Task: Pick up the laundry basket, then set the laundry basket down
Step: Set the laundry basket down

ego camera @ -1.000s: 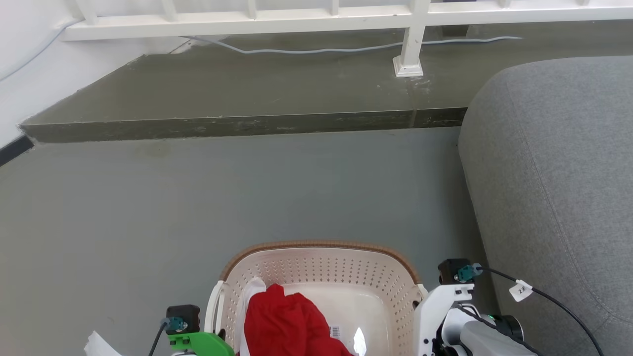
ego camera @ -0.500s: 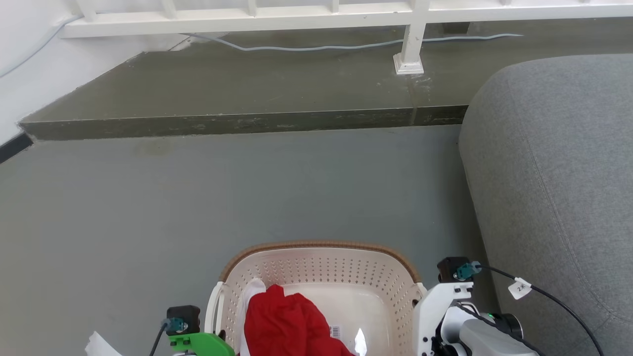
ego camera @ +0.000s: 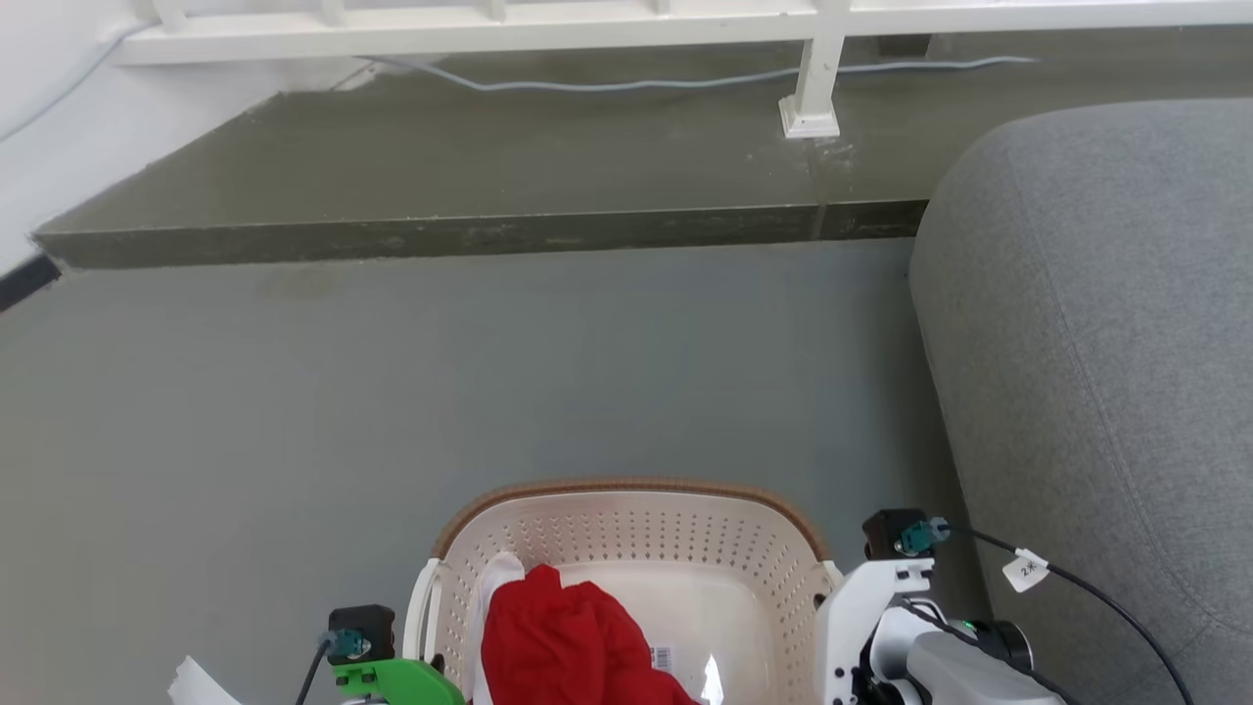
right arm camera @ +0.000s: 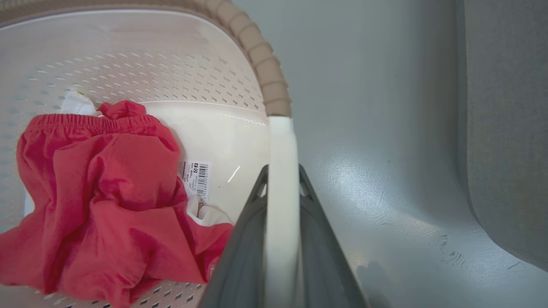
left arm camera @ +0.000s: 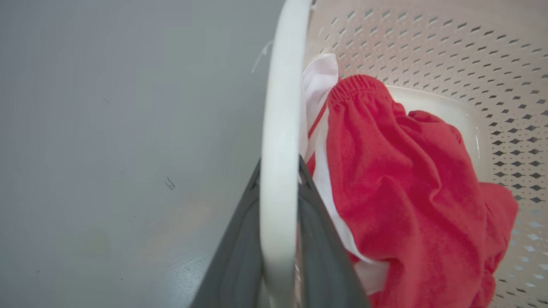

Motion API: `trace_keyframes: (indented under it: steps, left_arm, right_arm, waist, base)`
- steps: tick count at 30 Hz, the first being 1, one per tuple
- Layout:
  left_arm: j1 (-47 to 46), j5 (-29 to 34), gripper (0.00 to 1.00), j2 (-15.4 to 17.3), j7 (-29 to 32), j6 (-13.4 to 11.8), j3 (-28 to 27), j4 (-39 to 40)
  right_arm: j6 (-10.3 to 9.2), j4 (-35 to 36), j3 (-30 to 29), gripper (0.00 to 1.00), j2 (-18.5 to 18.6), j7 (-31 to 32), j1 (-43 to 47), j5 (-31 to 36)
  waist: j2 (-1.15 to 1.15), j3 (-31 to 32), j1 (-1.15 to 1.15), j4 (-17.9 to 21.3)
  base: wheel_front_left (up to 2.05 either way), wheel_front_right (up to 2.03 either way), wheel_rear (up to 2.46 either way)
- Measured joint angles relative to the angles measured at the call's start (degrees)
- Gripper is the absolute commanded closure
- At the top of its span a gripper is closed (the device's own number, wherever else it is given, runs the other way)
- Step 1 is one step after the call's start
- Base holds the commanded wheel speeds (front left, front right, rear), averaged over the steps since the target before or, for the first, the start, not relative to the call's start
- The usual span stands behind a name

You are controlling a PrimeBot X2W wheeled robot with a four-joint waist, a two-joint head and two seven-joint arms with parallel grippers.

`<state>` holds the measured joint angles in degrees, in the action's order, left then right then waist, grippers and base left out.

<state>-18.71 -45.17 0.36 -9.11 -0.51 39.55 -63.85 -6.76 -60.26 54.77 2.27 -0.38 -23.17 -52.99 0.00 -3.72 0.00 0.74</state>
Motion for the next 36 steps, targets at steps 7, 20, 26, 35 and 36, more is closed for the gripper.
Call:
trace_keyframes:
  steps: [7,20,26,35,36]
  left_arm:
    - [-0.20,-0.36,1.00,0.07,-0.29,-0.71,-0.02,0.60]
    - [-8.12,-0.38,1.00,0.41,-1.24,-1.75,-0.52,1.48]
    - [-12.22,-0.36,1.00,0.46,-1.88,-2.56,-0.63,1.89]
    - [-16.62,-0.36,1.00,0.46,-2.56,-3.08,-1.07,2.69]
    - [-17.26,-0.36,1.00,0.45,-2.61,-3.12,-1.12,2.76]
  right_arm:
    - [-0.33,-0.01,0.34,1.00,0.03,-0.07,-1.66,-0.16]
    - [-0.41,0.00,0.35,1.00,0.42,-1.15,-10.20,-0.52]
    - [-0.41,-0.05,-0.27,1.00,0.66,-2.12,-14.42,-0.52]
    - [-0.40,-1.63,-1.51,1.00,0.71,-3.39,-20.15,-0.52]
    - [-0.40,-1.87,-1.68,1.00,0.67,-3.63,-20.90,-0.52]
  waist:
    - [0.00,-1.69,0.00,0.06]
    - [0.00,-9.04,0.00,0.15]
    - [0.00,-13.58,0.00,0.24]
    - [0.00,-20.76,0.01,0.39]
    - [0.00,-21.58,0.01,0.41]
  base:
    - [0.00,0.00,0.00]
    - [0.00,0.00,0.00]
    - [0.00,0.00,0.00]
    - [0.00,0.00,0.00]
    - [0.00,0.00,0.00]
